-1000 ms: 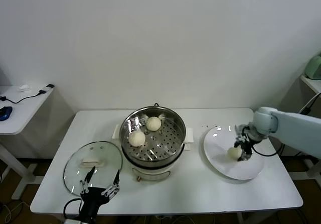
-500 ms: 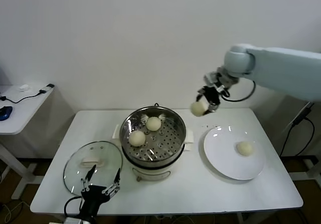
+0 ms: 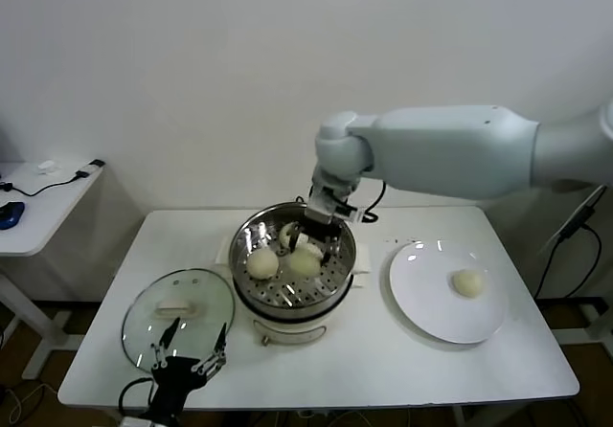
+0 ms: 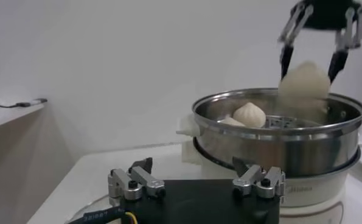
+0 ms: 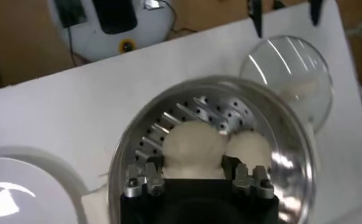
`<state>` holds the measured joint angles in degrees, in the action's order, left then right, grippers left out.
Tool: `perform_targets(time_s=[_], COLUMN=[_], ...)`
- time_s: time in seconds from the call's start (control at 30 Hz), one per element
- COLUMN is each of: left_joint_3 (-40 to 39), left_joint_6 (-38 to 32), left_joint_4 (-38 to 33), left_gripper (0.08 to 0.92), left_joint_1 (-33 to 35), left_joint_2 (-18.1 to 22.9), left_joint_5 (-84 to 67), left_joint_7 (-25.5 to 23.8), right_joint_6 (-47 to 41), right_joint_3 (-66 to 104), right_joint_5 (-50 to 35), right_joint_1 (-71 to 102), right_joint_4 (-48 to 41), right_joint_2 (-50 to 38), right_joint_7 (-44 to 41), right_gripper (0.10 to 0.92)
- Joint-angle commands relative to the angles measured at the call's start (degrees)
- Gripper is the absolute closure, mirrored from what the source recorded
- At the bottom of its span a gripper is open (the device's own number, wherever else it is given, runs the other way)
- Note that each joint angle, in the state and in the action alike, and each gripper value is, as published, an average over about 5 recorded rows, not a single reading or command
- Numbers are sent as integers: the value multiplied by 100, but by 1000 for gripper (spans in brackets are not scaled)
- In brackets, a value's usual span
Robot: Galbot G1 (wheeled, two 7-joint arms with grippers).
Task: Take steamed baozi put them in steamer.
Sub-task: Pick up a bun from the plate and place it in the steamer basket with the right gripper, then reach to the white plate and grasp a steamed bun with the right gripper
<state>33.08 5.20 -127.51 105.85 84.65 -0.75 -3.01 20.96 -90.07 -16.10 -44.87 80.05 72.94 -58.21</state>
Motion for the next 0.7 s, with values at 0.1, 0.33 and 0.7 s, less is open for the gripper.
perform_targets(time_s=[0.1, 0.33, 0.7], left_joint_3=[-11, -20, -31], left_joint_6=[-6, -21, -39], left_joint_4=[2, 2, 1], left_gripper=[177, 177, 177], left_joint_1=[28, 39, 24], left_joint_2=[14, 11, 15], left_joint_5=[22, 43, 48], left_joint_7=[11, 16, 24], right_joint_6=[822, 829, 947], right_joint_3=[112, 160, 257], right_joint_5=[1169, 1292, 207], right_joint_1=[1049, 1180, 195], right_joint_4=[-446, -701, -558], right_joint_2=[498, 558, 104], right_joint_7=[343, 528, 24], right_gripper=[380, 360, 204])
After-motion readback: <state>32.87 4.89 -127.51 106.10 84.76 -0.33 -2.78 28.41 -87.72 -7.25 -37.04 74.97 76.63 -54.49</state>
